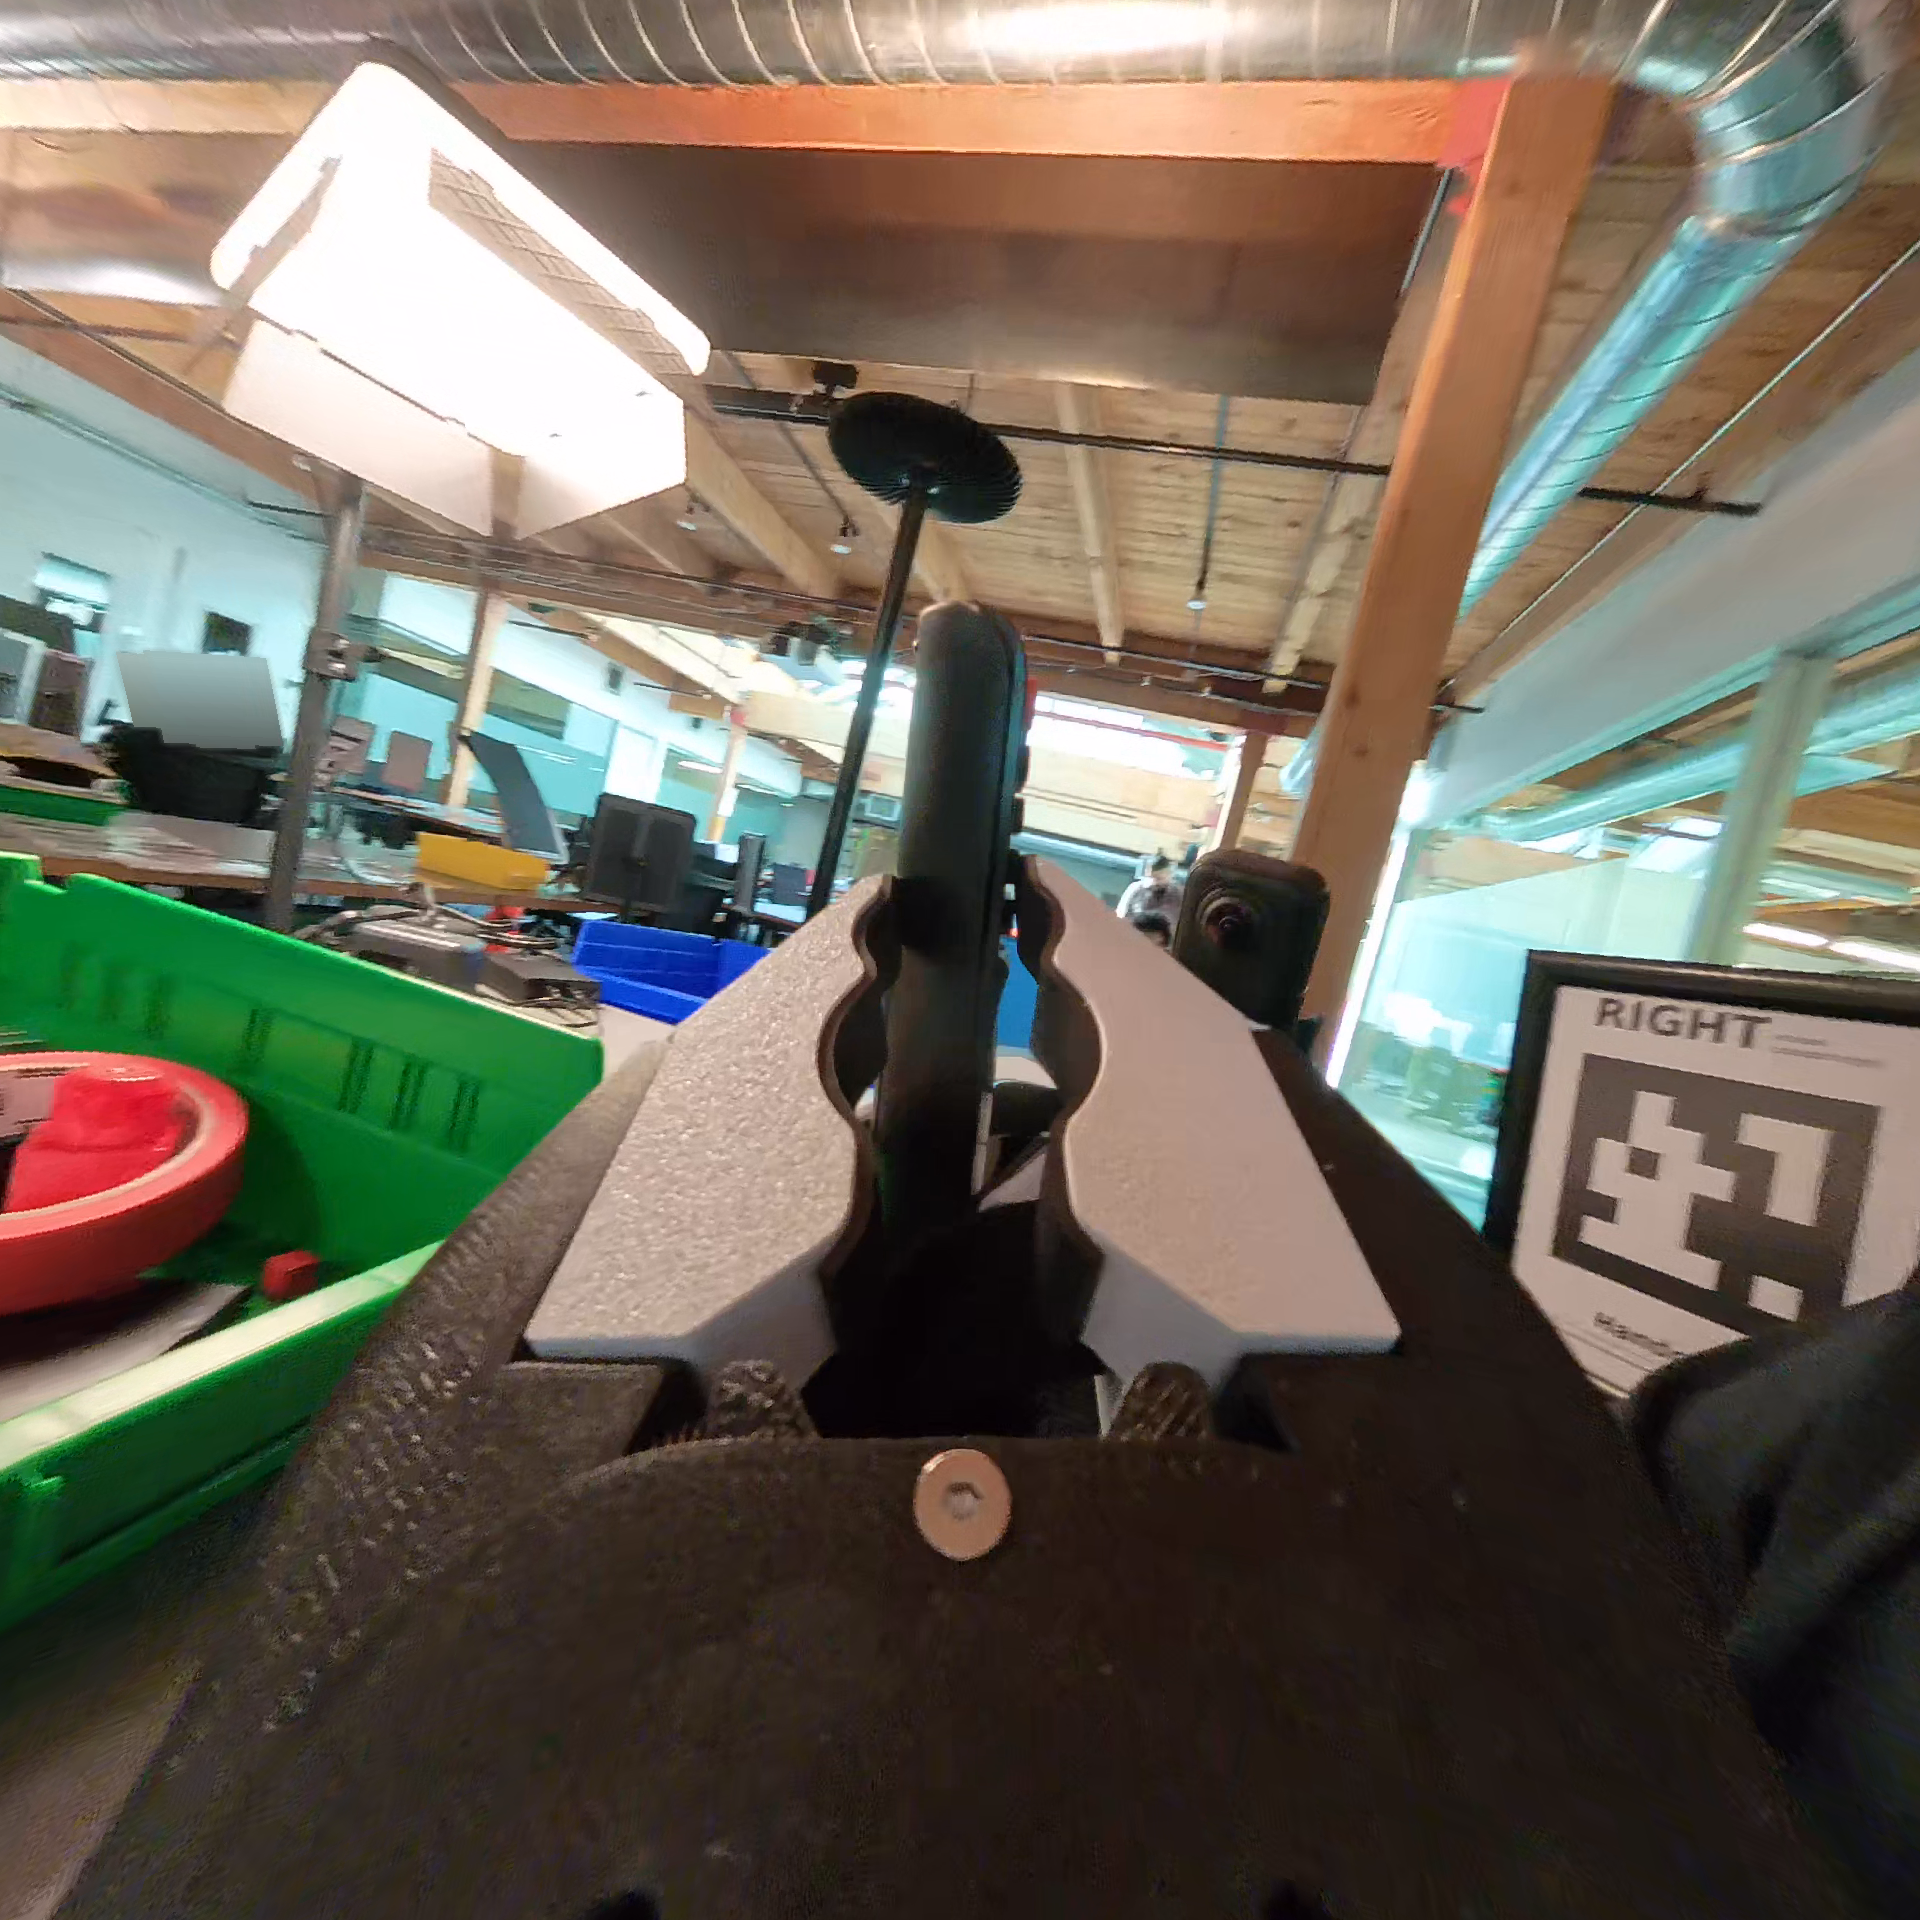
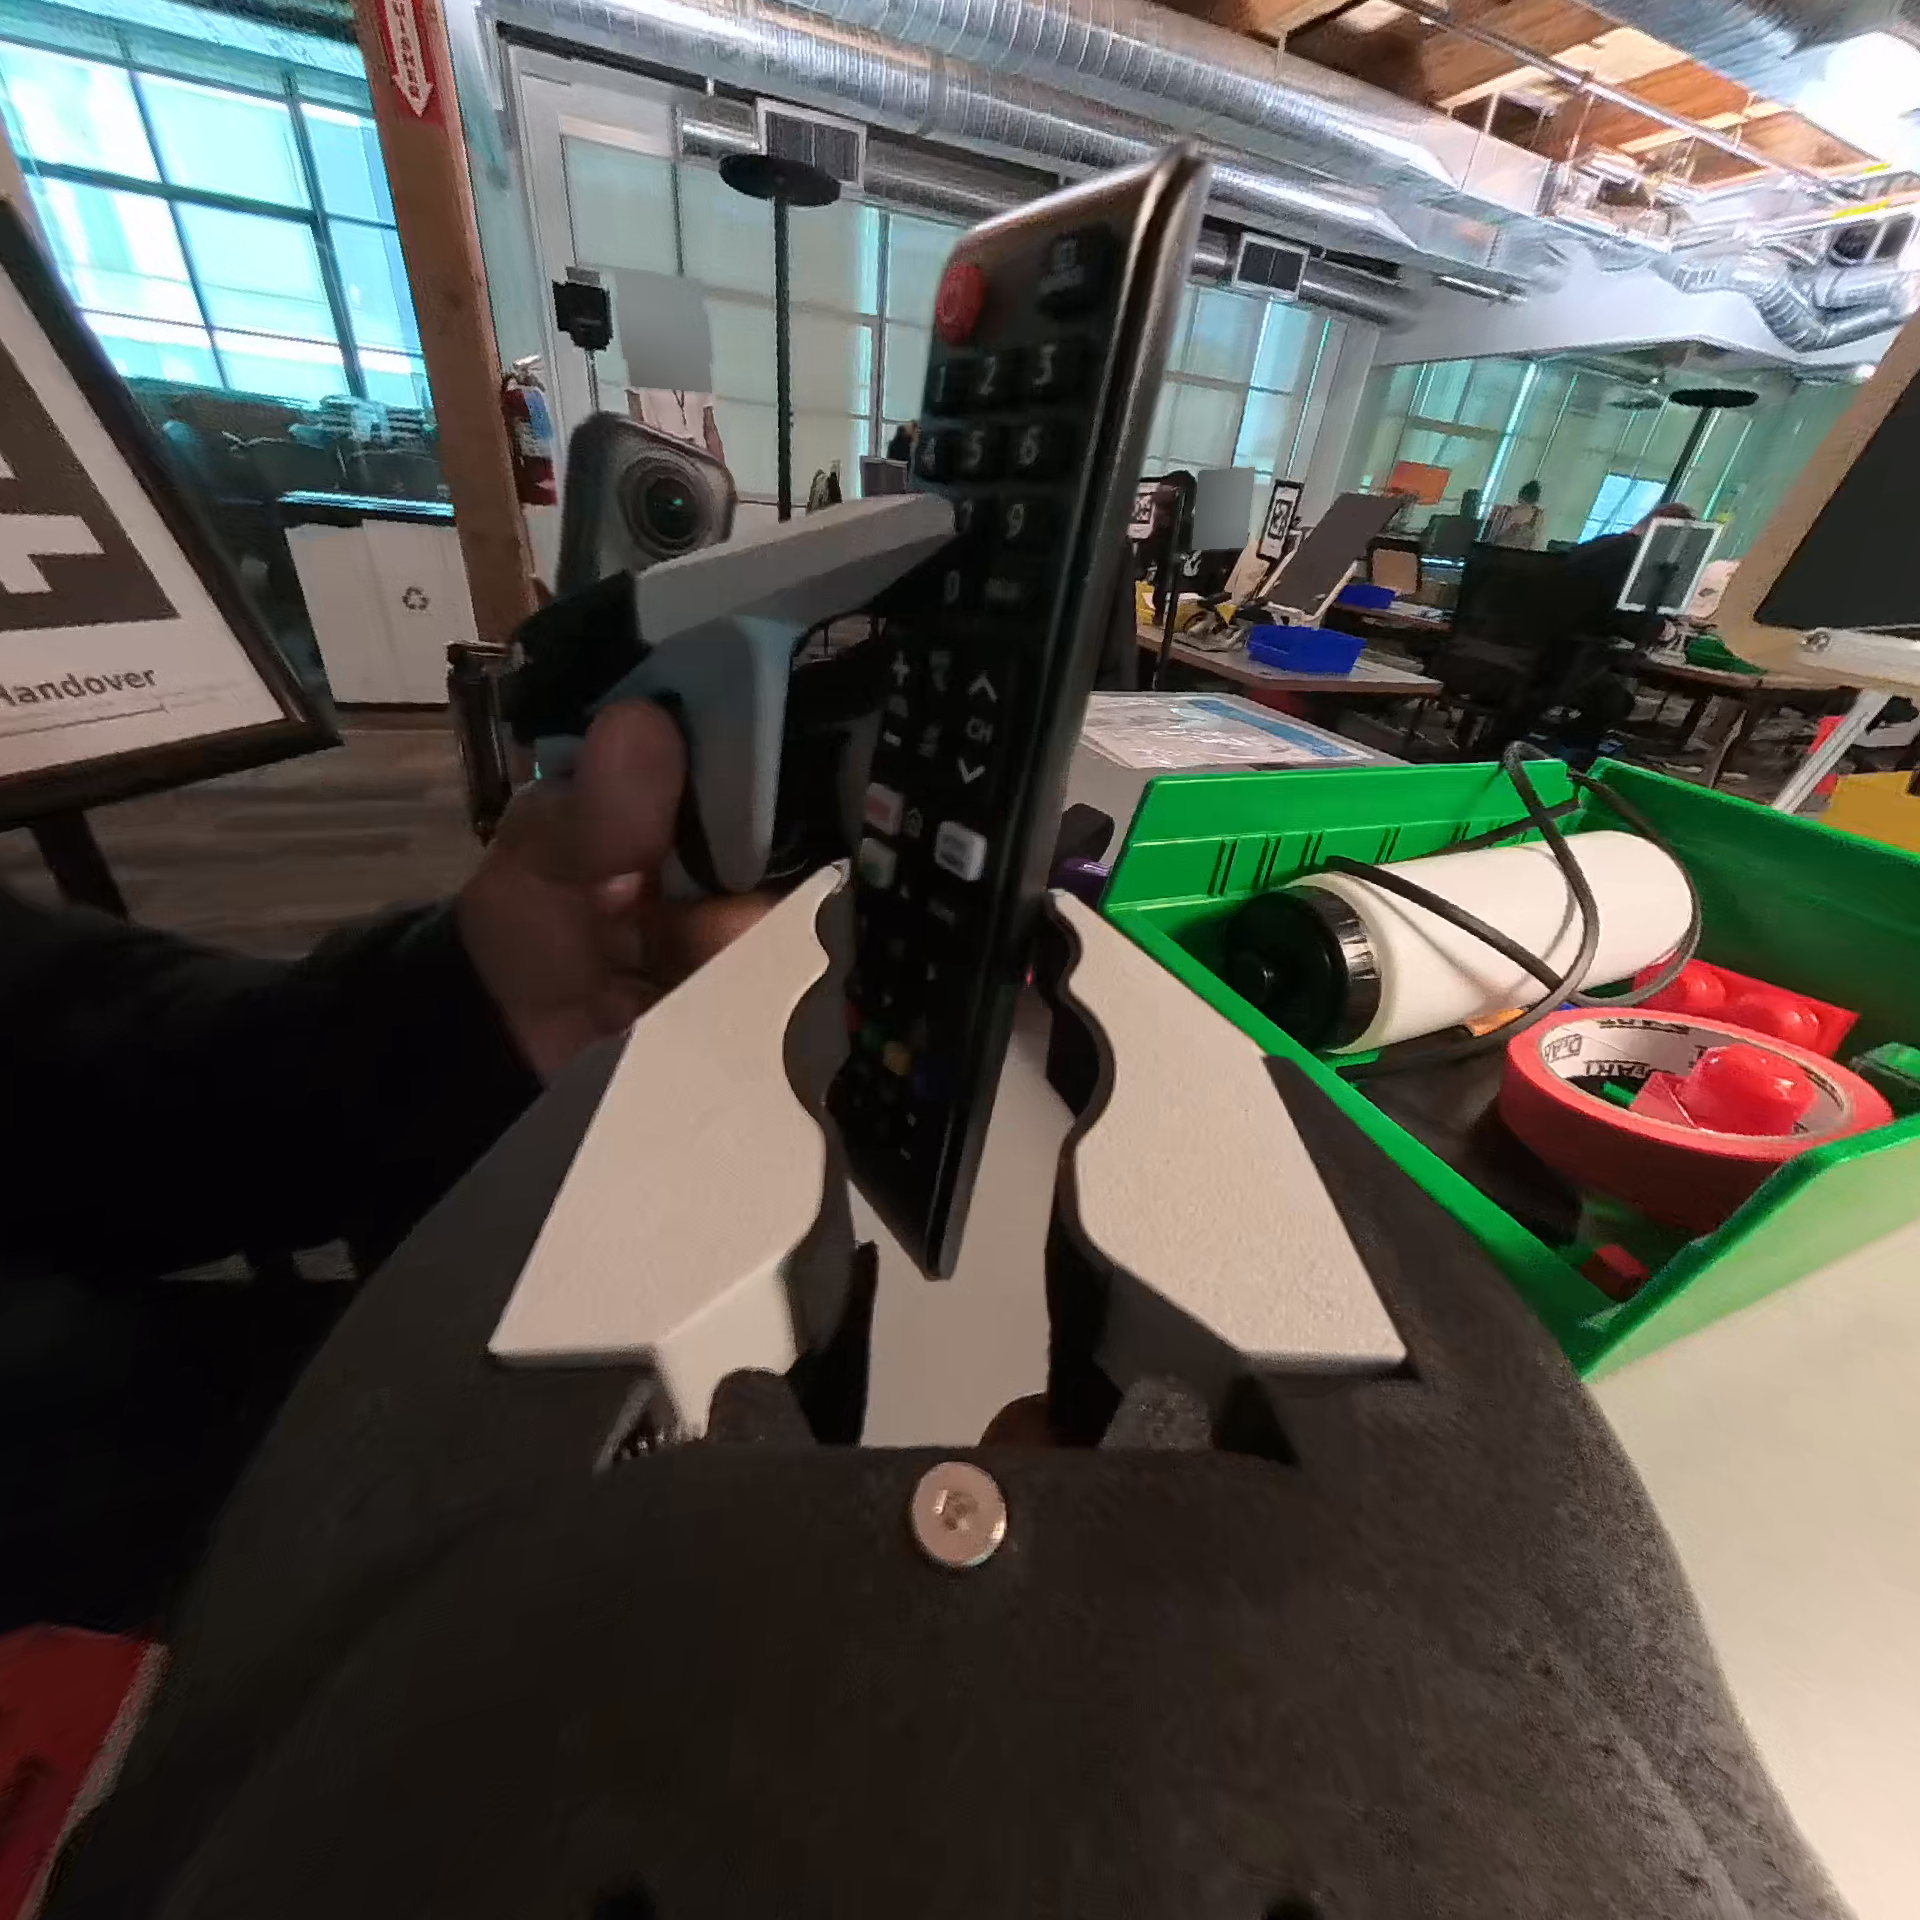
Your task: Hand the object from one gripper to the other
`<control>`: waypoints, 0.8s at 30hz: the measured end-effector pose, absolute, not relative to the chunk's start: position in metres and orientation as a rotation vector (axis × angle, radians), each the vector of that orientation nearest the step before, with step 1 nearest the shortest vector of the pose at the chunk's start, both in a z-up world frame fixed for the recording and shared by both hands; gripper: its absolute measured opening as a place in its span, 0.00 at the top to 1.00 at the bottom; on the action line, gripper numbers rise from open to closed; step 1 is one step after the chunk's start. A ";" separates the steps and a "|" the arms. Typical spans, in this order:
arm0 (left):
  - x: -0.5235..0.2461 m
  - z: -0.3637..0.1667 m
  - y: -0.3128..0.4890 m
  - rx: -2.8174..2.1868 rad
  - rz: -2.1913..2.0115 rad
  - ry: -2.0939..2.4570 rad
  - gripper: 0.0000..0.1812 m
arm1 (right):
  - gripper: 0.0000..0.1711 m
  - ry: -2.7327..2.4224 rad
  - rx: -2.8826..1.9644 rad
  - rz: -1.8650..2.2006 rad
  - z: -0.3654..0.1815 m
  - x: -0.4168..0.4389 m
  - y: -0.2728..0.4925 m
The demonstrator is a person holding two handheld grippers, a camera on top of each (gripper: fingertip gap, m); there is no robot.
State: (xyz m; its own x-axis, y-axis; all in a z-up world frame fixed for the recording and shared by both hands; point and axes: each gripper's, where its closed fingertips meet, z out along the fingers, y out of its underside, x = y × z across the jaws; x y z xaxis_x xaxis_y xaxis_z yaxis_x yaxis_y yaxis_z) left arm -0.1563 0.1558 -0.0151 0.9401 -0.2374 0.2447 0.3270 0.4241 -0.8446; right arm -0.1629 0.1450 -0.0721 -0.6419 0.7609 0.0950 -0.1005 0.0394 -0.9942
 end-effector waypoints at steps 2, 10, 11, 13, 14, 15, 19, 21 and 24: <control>-0.156 -0.015 0.156 -1.073 -0.401 -0.098 0.87 | 0.80 -1.669 -0.671 1.666 -0.073 -0.163 0.146; -0.153 -0.018 0.159 -1.081 -0.471 -0.103 0.84 | 0.84 -1.677 -0.663 1.605 -0.076 -0.165 0.147; -0.153 -0.018 0.159 -1.088 -0.466 -0.103 0.84 | 0.84 -1.677 -0.663 1.603 -0.077 -0.165 0.147; -0.153 -0.019 0.160 -1.093 -0.468 -0.105 0.83 | 0.84 -1.677 -0.661 1.600 -0.077 -0.165 0.147; -0.153 -0.019 0.160 -1.093 -0.472 -0.107 0.83 | 0.84 -1.677 -0.661 1.599 -0.077 -0.165 0.147; -0.153 -0.019 0.160 -1.093 -0.476 -0.108 0.83 | 0.84 -1.676 -0.660 1.598 -0.076 -0.165 0.147; -0.154 -0.020 0.161 -1.097 -0.474 -0.109 0.83 | 0.84 -1.676 -0.659 1.591 -0.077 -0.166 0.147; -0.154 -0.020 0.161 -1.101 -0.475 -0.109 0.83 | 0.84 -1.676 -0.658 1.588 -0.077 -0.166 0.147; -0.154 -0.021 0.161 -1.107 -0.479 -0.107 0.83 | 0.85 -1.678 -0.659 1.589 -0.077 -0.166 0.147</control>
